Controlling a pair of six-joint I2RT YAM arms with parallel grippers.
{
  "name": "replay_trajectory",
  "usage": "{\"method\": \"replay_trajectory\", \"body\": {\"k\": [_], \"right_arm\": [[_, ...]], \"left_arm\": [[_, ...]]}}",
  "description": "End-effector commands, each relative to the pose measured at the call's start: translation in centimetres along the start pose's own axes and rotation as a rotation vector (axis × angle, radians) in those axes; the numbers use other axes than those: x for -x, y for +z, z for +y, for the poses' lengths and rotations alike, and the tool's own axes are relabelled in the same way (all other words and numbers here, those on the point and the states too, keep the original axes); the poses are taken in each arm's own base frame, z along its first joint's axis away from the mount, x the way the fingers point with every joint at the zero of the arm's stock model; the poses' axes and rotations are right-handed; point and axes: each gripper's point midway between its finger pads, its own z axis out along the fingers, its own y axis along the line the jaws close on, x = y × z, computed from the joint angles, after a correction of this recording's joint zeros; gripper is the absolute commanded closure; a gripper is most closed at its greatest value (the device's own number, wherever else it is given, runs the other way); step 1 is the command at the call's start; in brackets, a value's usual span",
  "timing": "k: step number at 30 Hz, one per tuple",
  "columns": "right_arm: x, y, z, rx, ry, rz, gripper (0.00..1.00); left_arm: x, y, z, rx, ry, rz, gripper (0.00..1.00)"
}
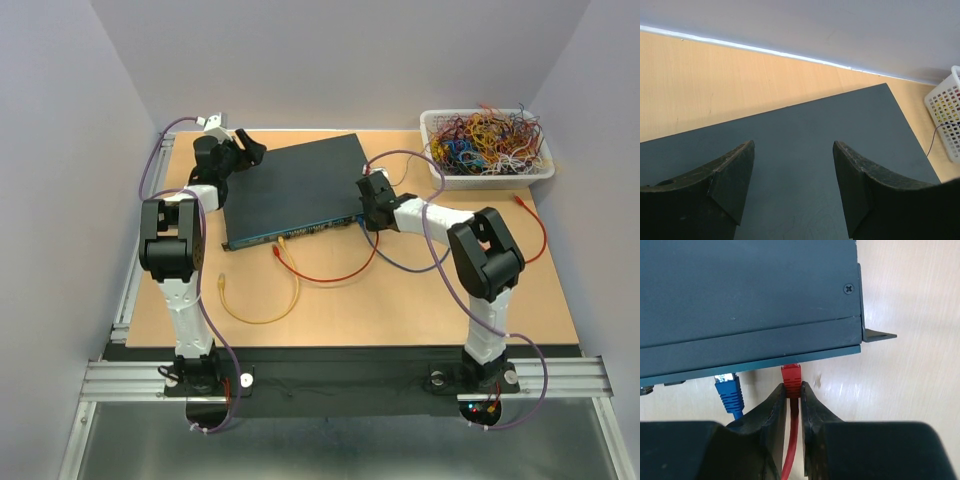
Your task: Insert the plug into the switch port
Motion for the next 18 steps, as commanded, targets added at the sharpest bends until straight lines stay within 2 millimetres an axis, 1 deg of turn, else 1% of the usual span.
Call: {"method": "replay_trajectory", "body": {"k": [1,2,3,4,5,6,7,8,10,11,12,14,15,16,17,18], "right_arm": [[10.7,0.5,2.6,0.061,0.093,-0.298,0.99],[10.3,1.6,2.9,0.058,0.079,-0.283,1.0],[11.0,1.4,3.3,0.076,0.083,-0.294,1.0],[11.3,1.2,3.6,0.09,0.088,-0.3,1.0],[11.7,0.9,3.8,0.105,0.097,-0.316,1.0],[12.4,0.1,3.9,0.124,0.103,-0.337,1.0],[13.8,-0.5,4.3,0.154,0.108,-0.387,0.99],[14.5,-1.0,4.4,0.158,0.107,-0.408,0.97],[15.0,-1.2,4.2,0.148,0.083,-0.42,0.78],[14.5,-1.1,4.1,0.144,0.07,-0.411,0.55],[14.1,-1.1,4.0,0.142,0.07,-0.404,0.47],[13.5,-1.8,3.4,0.135,0.077,-0.399,0.37],[11.5,-1.4,3.0,0.129,0.078,-0.361,0.36],[11.4,-2.4,2.7,0.136,0.086,-0.368,0.36],[10.5,-2.6,2.6,0.136,0.089,-0.353,0.36],[8.2,-2.2,2.2,0.135,0.099,-0.31,0.35]], "left_arm": [[1.4,0.2,-0.6,-0.035,0.017,-0.036,0.26],[1.5,0.2,-0.6,-0.037,0.017,-0.036,0.25],[1.5,0.1,-0.6,-0.036,0.017,-0.037,0.25],[1.5,0.1,-0.6,-0.034,0.017,-0.037,0.25],[1.4,0.1,-0.6,-0.035,0.017,-0.036,0.25],[1.5,0.1,-0.6,-0.034,0.017,-0.037,0.25],[1.4,0.1,-0.6,-0.035,0.016,-0.035,0.25],[1.4,0.1,-0.7,-0.038,0.015,-0.034,0.26],[1.4,0.1,-0.7,-0.04,0.014,-0.035,0.26],[1.5,-0.1,-0.9,-0.043,0.013,-0.035,0.25],[1.4,-0.1,-0.9,-0.043,0.011,-0.034,0.25],[1.6,-0.3,-1.0,-0.046,0.011,-0.035,0.25],[1.8,-0.4,-1.2,-0.046,0.009,-0.04,0.25],[1.8,-0.5,-1.3,-0.05,0.01,-0.04,0.25],[1.8,-0.6,-1.4,-0.05,0.009,-0.04,0.25],[2.0,-0.8,-1.7,-0.054,0.007,-0.042,0.25]]}}
